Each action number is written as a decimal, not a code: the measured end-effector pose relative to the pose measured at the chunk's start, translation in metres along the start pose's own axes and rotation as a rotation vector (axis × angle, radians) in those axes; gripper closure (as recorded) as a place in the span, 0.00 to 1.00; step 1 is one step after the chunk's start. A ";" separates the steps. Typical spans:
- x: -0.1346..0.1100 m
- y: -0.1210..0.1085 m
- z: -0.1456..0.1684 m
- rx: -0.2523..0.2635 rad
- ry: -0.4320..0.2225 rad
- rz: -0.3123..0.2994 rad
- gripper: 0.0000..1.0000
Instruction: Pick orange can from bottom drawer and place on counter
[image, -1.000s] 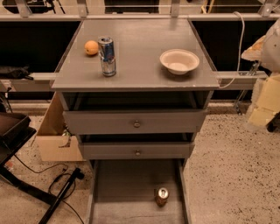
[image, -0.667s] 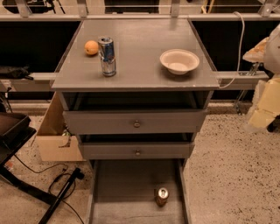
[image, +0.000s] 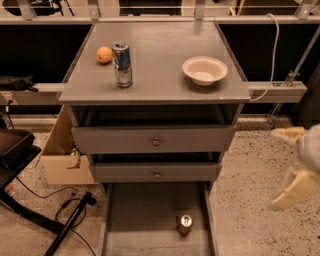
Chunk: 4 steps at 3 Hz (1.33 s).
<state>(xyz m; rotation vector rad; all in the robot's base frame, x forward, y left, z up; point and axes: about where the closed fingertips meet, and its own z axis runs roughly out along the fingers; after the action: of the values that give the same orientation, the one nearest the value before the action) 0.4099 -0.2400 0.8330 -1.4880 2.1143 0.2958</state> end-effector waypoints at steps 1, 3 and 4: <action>0.042 0.003 0.048 0.043 -0.133 0.026 0.00; 0.105 -0.025 0.119 0.148 -0.291 0.087 0.00; 0.105 -0.026 0.124 0.140 -0.299 0.086 0.00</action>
Offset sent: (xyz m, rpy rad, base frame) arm 0.0390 -0.0555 -0.1714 0.2978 -0.2727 -0.1568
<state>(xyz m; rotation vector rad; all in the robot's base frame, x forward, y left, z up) 0.4439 -0.2768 0.6764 -1.1942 1.9196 0.3690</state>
